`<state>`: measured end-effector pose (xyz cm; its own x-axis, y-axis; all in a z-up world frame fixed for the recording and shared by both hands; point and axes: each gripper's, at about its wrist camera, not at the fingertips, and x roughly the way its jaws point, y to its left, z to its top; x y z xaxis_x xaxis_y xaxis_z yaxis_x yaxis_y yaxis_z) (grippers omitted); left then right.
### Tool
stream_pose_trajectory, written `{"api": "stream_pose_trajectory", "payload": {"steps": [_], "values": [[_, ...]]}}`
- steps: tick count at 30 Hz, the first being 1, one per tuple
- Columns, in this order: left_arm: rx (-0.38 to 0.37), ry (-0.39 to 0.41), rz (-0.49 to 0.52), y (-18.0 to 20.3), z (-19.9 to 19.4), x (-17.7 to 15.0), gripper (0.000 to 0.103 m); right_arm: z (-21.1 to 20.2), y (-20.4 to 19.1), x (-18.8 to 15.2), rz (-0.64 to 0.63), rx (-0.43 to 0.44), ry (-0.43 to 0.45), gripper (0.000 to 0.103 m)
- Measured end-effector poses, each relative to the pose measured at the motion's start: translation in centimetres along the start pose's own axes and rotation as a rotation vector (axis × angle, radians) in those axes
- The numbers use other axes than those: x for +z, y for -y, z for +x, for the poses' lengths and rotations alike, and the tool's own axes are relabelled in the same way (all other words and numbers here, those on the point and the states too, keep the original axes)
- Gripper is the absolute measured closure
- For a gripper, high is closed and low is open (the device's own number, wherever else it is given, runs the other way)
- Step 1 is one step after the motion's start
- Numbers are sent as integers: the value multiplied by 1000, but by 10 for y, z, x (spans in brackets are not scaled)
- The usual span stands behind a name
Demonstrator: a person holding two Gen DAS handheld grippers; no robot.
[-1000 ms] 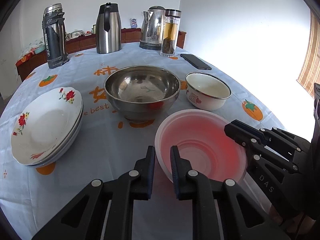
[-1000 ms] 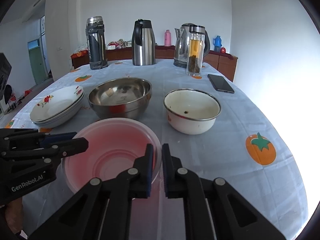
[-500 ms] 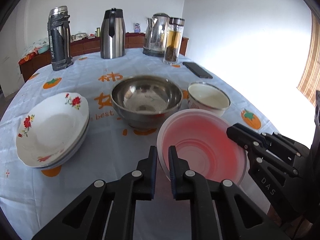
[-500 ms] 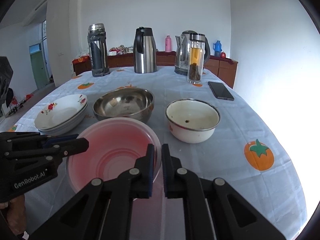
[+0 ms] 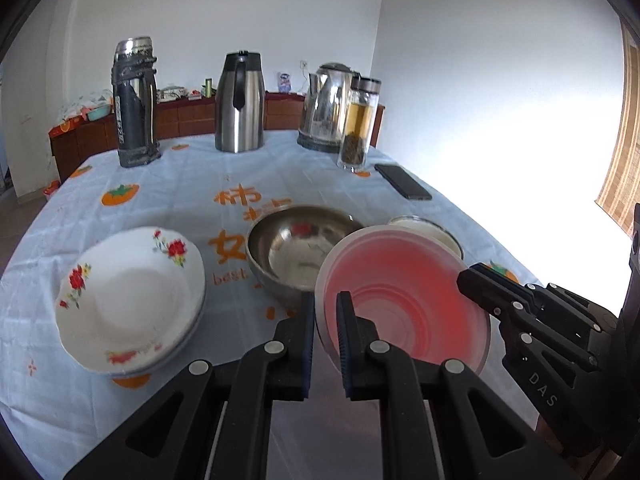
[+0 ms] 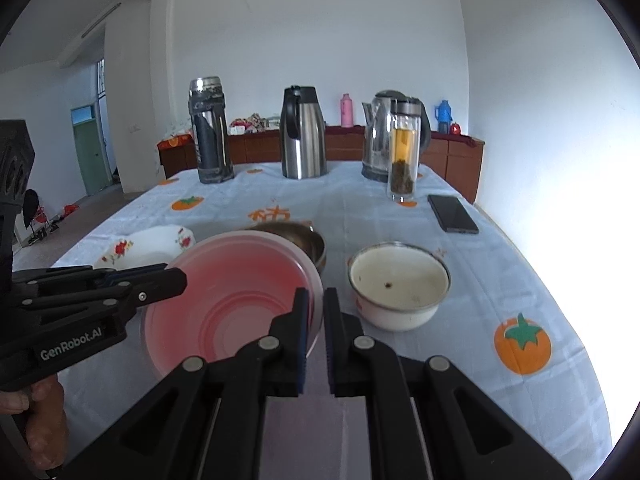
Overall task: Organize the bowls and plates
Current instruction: 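Lift the pink bowl with both grippers and lower it into the steel bowl, then press the pink bowl down into the steel bowl with both grippers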
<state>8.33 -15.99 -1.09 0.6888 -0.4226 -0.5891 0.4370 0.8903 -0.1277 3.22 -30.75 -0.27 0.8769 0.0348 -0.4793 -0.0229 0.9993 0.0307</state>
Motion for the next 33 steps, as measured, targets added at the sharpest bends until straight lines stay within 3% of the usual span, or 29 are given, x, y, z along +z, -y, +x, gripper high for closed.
{"api": "stream_pose_trajectory", "payload": {"steps": [8,20,33], "values": [[35,64,11,-4,-3,27,91,7,-3,24,-9,8,49,95],[61,105,0,-17,6,54,91,33,-2,43,8,36,47,95],[65,56,-35,-29,43,65,91,62,4,57,15,30,18,95]]}}
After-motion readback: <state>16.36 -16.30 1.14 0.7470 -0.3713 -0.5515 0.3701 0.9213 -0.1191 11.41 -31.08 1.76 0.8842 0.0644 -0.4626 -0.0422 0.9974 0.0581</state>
